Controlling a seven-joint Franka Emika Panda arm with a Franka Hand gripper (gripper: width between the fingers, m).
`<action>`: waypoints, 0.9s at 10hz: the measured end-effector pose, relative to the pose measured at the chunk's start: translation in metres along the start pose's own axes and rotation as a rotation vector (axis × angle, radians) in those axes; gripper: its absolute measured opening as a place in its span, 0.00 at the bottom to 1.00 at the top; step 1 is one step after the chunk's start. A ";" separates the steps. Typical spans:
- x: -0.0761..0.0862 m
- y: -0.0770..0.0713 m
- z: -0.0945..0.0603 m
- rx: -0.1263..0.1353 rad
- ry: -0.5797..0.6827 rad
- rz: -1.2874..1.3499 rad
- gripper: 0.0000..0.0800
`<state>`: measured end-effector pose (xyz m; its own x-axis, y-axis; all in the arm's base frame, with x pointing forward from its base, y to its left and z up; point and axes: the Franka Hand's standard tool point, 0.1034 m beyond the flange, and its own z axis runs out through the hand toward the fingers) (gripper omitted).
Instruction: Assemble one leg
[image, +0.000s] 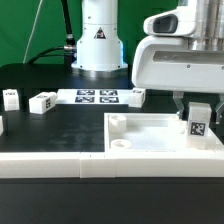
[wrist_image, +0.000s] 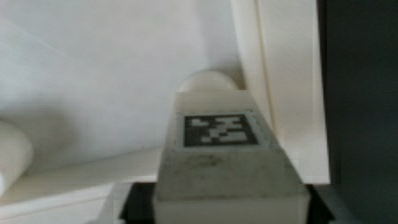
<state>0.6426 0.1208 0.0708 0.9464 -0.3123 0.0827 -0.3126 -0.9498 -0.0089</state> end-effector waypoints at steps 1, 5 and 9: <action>0.000 0.001 0.000 0.003 -0.002 0.137 0.36; -0.001 0.004 0.000 -0.011 0.017 0.707 0.36; -0.004 0.006 0.000 0.001 0.011 1.068 0.36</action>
Offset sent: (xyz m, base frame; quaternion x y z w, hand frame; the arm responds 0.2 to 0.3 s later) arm -0.0031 -0.0032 -0.0041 -0.0229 0.0318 0.2892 0.9565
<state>0.6372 0.1163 0.0705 0.1813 -0.9826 0.0408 -0.9794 -0.1841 -0.0826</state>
